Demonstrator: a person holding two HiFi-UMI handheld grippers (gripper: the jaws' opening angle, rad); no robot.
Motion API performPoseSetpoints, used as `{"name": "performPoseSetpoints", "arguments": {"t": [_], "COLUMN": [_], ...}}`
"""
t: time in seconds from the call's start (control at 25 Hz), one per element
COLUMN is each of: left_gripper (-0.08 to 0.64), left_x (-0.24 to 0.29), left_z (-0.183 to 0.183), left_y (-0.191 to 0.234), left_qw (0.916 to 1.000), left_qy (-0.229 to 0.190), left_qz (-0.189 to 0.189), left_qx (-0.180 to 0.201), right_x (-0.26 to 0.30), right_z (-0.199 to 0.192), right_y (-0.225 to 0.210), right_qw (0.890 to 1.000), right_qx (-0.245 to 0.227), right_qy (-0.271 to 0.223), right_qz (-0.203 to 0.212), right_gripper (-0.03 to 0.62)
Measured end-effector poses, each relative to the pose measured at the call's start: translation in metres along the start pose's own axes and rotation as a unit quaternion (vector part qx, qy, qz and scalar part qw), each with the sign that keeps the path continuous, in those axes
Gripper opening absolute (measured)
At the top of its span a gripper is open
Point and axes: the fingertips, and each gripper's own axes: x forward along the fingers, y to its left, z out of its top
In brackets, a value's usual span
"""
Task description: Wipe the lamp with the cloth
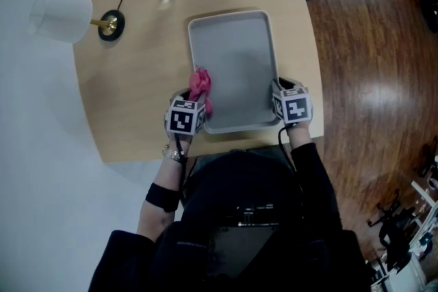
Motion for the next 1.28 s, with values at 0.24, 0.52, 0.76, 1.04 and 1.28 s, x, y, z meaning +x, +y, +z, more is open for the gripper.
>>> {"name": "performPoseSetpoints", "arguments": {"t": [0.24,0.52,0.76,1.04,1.28], "left_gripper": [0.130,0.129,0.127,0.127,0.120], "left_x": [0.020,0.034,0.057,0.073,0.020], "left_z": [0.025,0.084,0.154,0.197,0.213], "left_y": [0.013,0.048,0.085,0.104,0.089], "left_qw": [0.9996,0.9990,0.9988,0.9985,0.9929], "left_qy": [0.012,-0.019,-0.039,-0.047,-0.110], "left_qz": [-0.017,-0.001,0.022,0.029,0.042], "left_qx": [-0.019,-0.041,-0.021,-0.001,-0.015], "right_x": [0.000,-0.002,-0.001,0.001,0.001], "right_z": [0.000,0.003,0.003,0.005,0.005], "right_y": [0.004,0.002,0.004,0.004,0.005], "right_qw": [1.000,1.000,0.999,0.999,1.000], "right_qx": [0.007,0.017,0.025,0.028,0.022], "right_qy": [0.005,0.006,0.009,0.003,0.002], "right_qz": [0.012,0.011,0.020,0.024,0.022], "right_gripper": [0.080,0.081,0.081,0.081,0.083]}}
